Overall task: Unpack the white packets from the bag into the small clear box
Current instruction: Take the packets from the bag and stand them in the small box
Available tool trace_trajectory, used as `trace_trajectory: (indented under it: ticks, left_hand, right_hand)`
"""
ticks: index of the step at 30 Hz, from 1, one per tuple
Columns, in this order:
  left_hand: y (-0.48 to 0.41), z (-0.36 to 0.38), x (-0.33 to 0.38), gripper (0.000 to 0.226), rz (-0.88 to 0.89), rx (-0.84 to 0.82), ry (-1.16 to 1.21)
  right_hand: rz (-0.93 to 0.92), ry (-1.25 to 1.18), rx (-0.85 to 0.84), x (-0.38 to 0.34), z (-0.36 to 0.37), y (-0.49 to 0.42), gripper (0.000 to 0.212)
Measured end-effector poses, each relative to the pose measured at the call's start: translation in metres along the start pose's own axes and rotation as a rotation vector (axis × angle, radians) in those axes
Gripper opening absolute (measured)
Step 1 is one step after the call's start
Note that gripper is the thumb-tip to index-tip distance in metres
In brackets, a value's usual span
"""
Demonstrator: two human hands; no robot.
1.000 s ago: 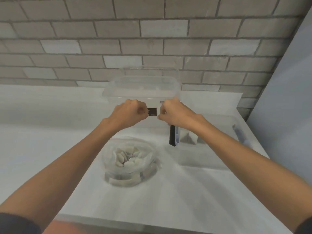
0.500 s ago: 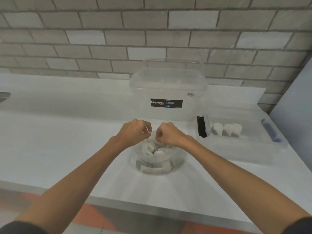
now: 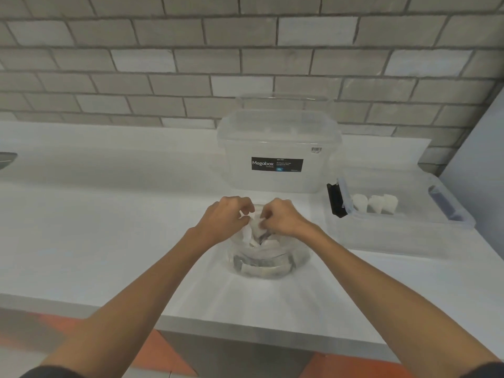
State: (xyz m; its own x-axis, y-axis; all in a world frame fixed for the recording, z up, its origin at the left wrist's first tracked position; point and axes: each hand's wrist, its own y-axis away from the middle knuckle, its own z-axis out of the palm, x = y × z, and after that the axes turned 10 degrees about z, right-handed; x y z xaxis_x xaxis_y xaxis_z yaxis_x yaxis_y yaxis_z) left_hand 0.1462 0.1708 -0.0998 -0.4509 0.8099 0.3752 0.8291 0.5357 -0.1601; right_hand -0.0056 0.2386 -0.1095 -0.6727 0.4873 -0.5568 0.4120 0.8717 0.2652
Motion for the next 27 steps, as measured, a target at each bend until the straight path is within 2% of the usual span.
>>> trace_trajectory:
  ticks: [5,10,14,20,27]
  left_hand:
    - [-0.005,-0.006,0.002,0.017,0.037,0.103,0.131]
    - [-0.011,-0.003,0.012,0.017,0.086,0.139,0.290]
    - [-0.016,0.002,0.022,0.036,0.064,0.116,0.413]
    - [-0.018,0.000,0.033,0.048,0.030,0.154,0.551]
    - [-0.026,-0.011,0.026,0.011,0.002,0.239,0.560]
  right_hand:
    - [0.078,-0.253,-0.008,0.010,-0.033,0.008,0.007]
    - [0.158,-0.515,-0.037,0.017,-0.051,0.012,0.012]
    - [0.169,-0.686,-0.078,0.015,-0.057,0.016,0.008]
    - [0.124,-0.695,-0.109,0.009,-0.063,0.020,0.015]
    - [0.075,-0.562,-0.094,0.006,-0.072,0.020,0.013]
